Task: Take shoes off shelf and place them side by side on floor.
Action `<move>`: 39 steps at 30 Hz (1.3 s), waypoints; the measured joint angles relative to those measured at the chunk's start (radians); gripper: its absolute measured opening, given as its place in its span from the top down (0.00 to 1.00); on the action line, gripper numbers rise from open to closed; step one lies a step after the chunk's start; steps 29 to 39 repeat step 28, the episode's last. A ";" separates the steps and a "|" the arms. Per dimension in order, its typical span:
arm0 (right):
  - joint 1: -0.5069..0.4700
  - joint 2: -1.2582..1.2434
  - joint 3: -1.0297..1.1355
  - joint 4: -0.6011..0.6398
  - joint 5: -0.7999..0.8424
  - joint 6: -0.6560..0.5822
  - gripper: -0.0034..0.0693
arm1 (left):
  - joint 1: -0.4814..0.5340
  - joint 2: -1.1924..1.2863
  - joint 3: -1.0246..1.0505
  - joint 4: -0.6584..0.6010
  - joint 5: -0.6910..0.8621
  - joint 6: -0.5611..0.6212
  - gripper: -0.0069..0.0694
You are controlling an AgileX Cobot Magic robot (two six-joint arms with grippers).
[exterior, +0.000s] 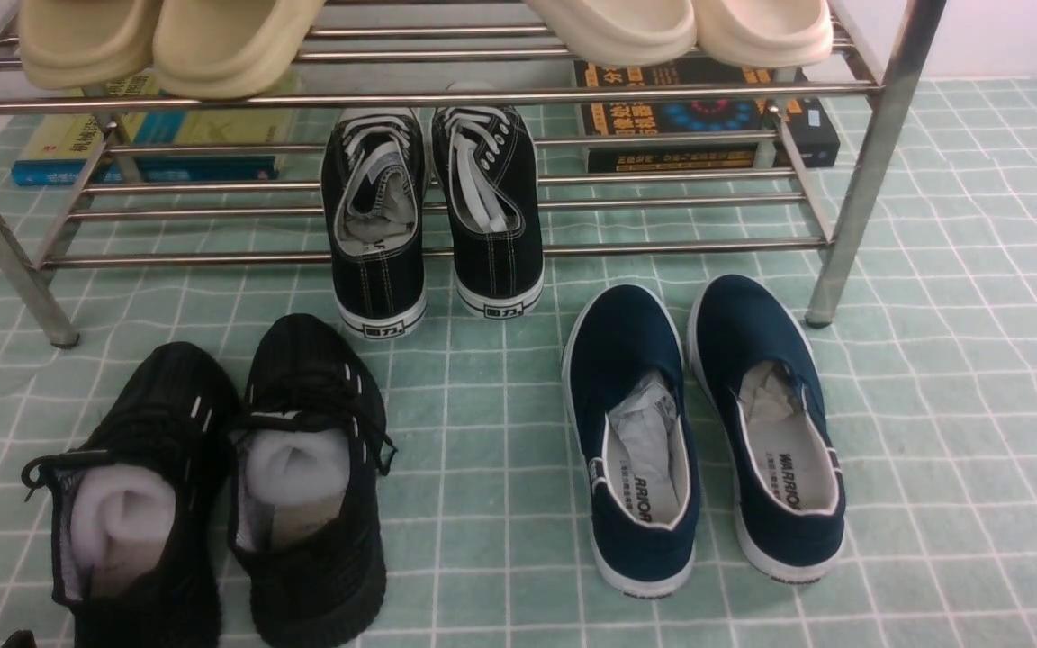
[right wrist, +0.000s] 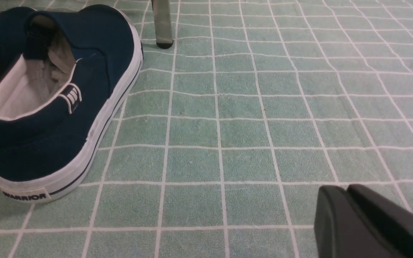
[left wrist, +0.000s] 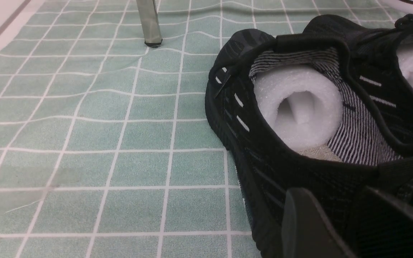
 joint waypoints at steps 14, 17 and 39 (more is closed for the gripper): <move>0.000 0.000 0.000 0.000 0.000 0.000 0.85 | 0.000 0.000 0.000 0.000 0.000 0.000 0.59; 0.000 0.000 0.000 0.000 0.000 0.000 0.85 | 0.000 0.000 0.000 0.000 0.000 0.000 0.59; 0.000 0.000 0.000 0.000 0.000 0.000 0.83 | 0.000 0.000 0.000 0.000 0.000 0.000 0.59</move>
